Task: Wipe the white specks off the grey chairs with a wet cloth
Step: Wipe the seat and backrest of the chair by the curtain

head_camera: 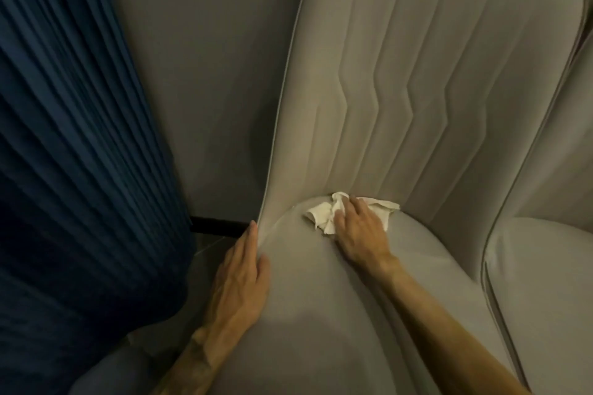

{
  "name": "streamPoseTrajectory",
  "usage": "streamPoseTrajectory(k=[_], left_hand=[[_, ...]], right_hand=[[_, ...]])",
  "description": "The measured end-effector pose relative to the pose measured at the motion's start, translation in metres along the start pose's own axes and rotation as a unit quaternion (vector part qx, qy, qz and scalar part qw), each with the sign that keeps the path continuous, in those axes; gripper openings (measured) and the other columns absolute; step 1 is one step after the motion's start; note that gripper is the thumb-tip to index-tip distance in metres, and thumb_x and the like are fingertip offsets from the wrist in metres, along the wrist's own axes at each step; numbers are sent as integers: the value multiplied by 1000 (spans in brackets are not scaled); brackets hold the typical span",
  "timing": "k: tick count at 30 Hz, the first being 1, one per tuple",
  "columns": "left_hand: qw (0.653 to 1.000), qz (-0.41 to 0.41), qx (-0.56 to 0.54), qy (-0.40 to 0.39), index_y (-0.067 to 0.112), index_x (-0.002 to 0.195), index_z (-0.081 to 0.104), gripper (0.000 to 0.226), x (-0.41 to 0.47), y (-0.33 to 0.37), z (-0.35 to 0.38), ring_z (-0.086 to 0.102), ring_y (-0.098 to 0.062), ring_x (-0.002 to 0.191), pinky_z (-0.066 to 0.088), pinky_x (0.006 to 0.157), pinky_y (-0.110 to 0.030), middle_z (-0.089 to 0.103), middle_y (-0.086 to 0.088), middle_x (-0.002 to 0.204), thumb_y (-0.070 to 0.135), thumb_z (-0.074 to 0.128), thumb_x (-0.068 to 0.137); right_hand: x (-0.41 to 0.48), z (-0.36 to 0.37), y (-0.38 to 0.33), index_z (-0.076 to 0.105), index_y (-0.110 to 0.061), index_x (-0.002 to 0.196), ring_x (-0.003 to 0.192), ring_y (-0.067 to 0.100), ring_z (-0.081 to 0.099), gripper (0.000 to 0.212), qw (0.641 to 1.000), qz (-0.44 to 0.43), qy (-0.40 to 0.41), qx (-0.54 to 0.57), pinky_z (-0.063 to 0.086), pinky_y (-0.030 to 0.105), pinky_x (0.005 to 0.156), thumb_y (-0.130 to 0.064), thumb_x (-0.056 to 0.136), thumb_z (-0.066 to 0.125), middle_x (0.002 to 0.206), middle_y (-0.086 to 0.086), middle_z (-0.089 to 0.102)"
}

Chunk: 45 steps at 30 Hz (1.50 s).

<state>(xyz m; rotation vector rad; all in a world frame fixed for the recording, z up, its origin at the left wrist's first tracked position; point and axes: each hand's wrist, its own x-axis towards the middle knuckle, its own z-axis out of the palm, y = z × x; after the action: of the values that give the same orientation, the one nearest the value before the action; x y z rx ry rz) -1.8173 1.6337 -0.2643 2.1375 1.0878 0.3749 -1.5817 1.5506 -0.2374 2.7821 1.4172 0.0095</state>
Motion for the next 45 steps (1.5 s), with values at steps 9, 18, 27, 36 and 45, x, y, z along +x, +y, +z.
streamPoseTrajectory(k=[9,18,27,36,45], left_hand=[[999,-4,31,9,27,167,3,62,-3,-5,3,25,-17,156,18,126,-31,17,4,174,30,31,112],[999,-6,48,-7,29,167,2,59,-7,-7,-3,23,-20,156,19,127,-36,16,2,174,36,25,113],[991,-128,26,0,36,166,13,60,-79,-36,-7,26,-22,154,22,125,-37,21,7,172,49,29,109],[990,-115,62,47,32,164,26,55,-83,-28,-8,32,-21,150,26,123,-38,32,3,167,46,24,110],[985,-125,106,48,30,164,26,57,-84,-25,-5,32,-24,151,28,122,-41,32,0,167,47,18,110]], right_hand=[[-13,-2,-34,25,-6,162,157,25,25,55,994,-73,-17,76,17,34,128,-34,114,23,168,13,30],[-35,8,-91,33,-9,161,151,29,36,60,988,-104,-7,117,25,38,125,-43,111,31,163,12,40],[-20,-3,-81,33,-8,159,149,28,37,53,993,-43,0,107,27,38,122,-34,112,28,163,13,38],[-12,-9,-33,29,-4,161,152,31,34,53,992,-34,-12,124,25,37,124,-28,113,32,165,17,35],[-64,2,-111,37,-1,156,145,35,43,50,977,-116,12,181,29,42,121,-25,112,36,157,21,45]])
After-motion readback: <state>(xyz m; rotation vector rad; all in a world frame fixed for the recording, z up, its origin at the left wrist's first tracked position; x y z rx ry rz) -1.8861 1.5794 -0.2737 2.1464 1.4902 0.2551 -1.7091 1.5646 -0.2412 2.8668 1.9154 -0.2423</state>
